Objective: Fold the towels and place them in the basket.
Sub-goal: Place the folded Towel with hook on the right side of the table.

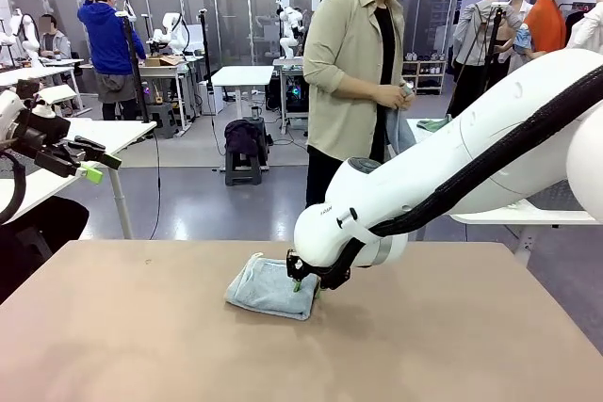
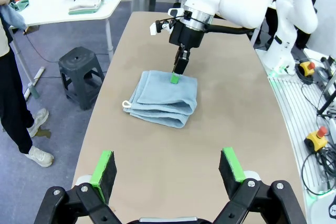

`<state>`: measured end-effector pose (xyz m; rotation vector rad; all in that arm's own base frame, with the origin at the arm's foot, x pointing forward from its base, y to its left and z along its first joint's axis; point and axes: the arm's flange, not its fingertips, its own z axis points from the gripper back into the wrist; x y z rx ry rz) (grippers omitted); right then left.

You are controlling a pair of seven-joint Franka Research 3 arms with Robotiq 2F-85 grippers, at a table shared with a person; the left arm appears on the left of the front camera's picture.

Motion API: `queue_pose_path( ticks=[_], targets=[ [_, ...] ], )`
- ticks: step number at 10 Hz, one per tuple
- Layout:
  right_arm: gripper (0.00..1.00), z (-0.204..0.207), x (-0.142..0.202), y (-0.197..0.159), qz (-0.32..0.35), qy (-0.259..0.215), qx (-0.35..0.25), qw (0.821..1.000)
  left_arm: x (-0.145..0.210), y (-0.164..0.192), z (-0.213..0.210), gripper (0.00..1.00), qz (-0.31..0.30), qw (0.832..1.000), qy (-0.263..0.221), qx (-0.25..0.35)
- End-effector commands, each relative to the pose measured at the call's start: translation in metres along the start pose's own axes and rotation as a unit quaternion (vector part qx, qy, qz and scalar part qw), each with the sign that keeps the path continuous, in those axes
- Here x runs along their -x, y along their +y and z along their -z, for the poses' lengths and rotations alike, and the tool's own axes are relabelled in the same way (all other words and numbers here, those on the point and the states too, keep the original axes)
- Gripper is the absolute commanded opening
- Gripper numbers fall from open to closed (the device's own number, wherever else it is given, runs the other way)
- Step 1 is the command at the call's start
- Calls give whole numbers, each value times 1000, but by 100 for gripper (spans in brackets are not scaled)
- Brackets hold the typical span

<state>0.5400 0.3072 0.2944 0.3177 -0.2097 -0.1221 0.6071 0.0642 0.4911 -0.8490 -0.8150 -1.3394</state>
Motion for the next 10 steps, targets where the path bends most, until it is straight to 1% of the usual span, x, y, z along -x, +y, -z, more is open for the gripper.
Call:
queue_pose_path(
  ticks=[1,2,3,6,7,8,10],
  targets=[
    [0,2,-3,5,-5,-14,0,1000,0,-1,0,100,1,1000,5,3],
    [10,1,-4,5,-5,-13,1,1000,0,-1,0,100,1,1000,5,3],
    [0,1,-5,6,-6,-11,1,1000,0,-1,0,100,1,1000,5,3],
    [0,-1,-6,5,-10,-7,-4,1000,0,-1,0,100,1,1000,5,3],
    [0,-2,-5,8,-11,0,-13,1000,0,-1,0,100,1,1000,5,3],
    [0,-3,-3,3,-1,-4,-3,1000,0,-1,0,100,1,1000,5,3],
    [0,-3,-3,3,-1,-4,-3,1000,0,-1,0,100,1,1000,5,3]
  ],
)
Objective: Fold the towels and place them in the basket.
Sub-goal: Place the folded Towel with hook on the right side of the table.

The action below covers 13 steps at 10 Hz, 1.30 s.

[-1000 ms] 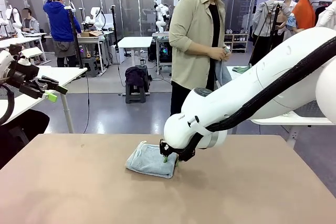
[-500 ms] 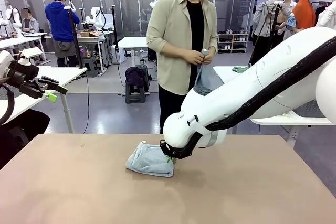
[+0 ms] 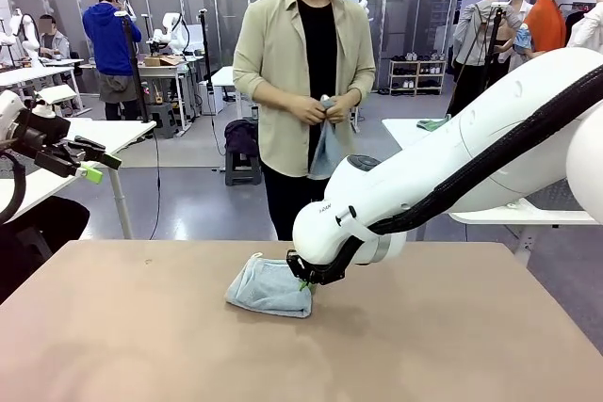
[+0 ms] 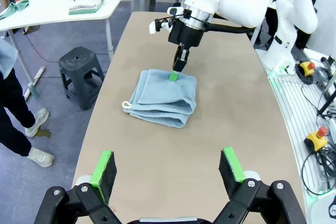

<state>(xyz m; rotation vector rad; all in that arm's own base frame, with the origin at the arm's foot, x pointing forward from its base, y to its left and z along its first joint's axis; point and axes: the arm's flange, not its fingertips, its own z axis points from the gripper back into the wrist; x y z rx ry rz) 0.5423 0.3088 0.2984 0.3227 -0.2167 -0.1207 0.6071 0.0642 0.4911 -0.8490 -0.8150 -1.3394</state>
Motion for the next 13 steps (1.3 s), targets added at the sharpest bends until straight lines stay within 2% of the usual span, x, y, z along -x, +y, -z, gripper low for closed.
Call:
queue_pose_path(
  ticks=[1,2,6,8,13],
  targets=[
    [0,0,0,0,0,-1,0,1000,0,-1,0,100,1,1000,5,3],
    [5,0,0,0,0,0,0,1000,0,-1,0,100,1,1000,5,3],
    [5,-44,-27,-33,-34,-42,15,998,0,-1,0,100,1,1000,5,3],
    [5,-67,-54,-67,-48,-54,34,997,0,-1,0,100,1,1000,5,3],
    [5,-110,-122,-167,-88,-26,75,993,0,-1,0,100,1,1000,5,3]
  ],
)
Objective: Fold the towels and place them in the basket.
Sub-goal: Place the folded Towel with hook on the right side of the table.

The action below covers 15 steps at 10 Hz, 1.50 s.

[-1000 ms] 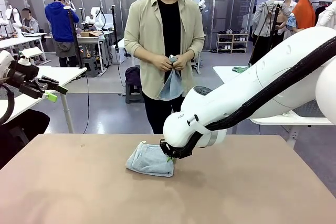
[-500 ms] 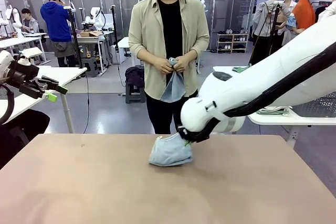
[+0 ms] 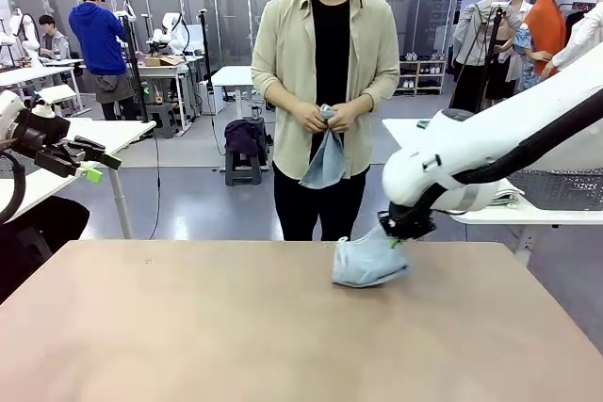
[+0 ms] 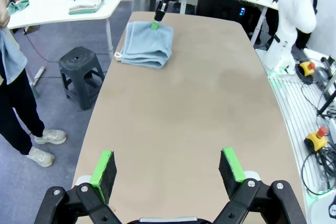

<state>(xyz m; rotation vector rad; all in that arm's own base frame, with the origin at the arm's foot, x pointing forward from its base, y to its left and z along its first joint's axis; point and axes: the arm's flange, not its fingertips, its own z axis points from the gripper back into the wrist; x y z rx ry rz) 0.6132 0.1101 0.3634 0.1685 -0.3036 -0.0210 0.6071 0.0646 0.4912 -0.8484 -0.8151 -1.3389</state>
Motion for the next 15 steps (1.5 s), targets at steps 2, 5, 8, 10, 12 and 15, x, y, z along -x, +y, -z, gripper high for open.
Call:
queue_pose_path(
  ticks=[2,5,8,10,12,15],
  targets=[
    [5,-19,-26,-52,-29,18,11,999,0,-1,1,100,2,1000,5,4],
    [5,-36,-37,-109,-47,56,17,997,0,-1,1,100,2,1000,5,4],
    [5,-21,-36,-144,-43,71,22,996,0,-1,1,100,2,1000,5,4],
    [5,-15,-38,-152,-49,55,25,997,0,-1,1,100,2,1000,5,4],
    [25,-19,-42,-152,-50,39,41,997,0,-1,1,100,2,1000,5,4],
    [54,-22,-42,-153,-44,48,57,996,0,-1,1,100,2,1000,5,4]
  ],
)
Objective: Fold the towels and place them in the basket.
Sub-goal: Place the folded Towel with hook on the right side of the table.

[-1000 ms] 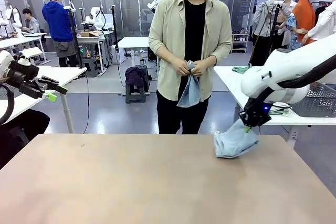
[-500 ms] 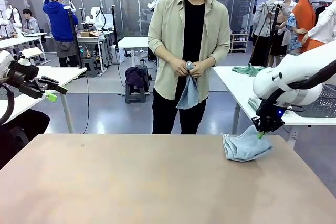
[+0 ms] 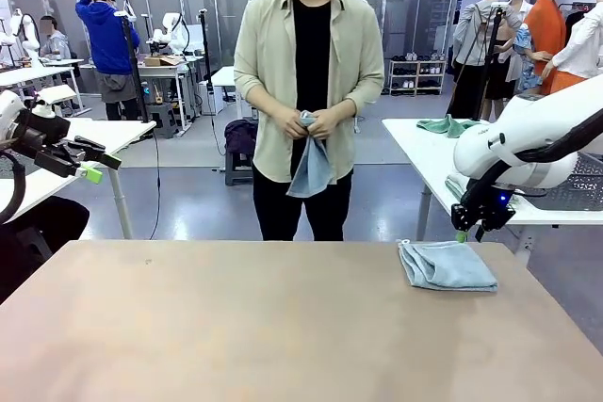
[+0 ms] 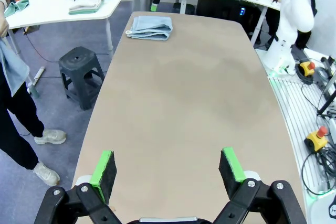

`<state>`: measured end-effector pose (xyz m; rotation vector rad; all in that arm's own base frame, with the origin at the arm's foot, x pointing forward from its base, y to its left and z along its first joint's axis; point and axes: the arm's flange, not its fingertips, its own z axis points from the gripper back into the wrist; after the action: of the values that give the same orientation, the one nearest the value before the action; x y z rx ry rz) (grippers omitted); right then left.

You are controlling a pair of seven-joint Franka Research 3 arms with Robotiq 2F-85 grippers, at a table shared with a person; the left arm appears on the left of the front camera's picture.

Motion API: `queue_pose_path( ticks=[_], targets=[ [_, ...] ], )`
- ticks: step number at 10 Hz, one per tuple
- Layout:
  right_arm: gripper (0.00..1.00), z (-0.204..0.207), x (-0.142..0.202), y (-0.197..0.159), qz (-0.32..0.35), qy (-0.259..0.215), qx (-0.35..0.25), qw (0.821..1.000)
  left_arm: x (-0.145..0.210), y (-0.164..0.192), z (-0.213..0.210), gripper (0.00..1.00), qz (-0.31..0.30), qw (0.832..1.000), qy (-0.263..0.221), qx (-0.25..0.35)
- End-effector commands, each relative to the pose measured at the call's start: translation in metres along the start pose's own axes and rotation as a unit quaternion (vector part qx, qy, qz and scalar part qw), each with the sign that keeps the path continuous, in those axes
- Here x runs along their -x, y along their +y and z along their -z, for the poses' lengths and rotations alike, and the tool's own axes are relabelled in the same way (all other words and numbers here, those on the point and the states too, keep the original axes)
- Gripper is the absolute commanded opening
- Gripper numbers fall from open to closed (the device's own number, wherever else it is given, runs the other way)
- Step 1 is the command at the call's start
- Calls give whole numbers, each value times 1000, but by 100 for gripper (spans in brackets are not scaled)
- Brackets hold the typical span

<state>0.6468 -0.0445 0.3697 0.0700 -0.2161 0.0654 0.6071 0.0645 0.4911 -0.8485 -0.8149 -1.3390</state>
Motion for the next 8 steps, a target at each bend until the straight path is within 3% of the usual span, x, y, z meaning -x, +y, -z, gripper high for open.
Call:
queue_pose_path(
  ticks=[1,3,5,7,8],
  targets=[
    [65,-4,1,-3,3,4,17,1000,0,-1,1,100,2,1000,5,4],
    [82,-24,7,1,16,1,14,1000,0,-1,1,100,2,1000,5,4],
    [82,-79,28,32,57,-14,32,998,0,-1,1,100,2,1000,5,4],
    [82,-140,60,69,98,5,79,992,0,-1,1,100,2,1000,5,4],
    [82,-167,75,83,113,7,72,991,0,-1,1,100,2,1000,5,4]
  ],
)
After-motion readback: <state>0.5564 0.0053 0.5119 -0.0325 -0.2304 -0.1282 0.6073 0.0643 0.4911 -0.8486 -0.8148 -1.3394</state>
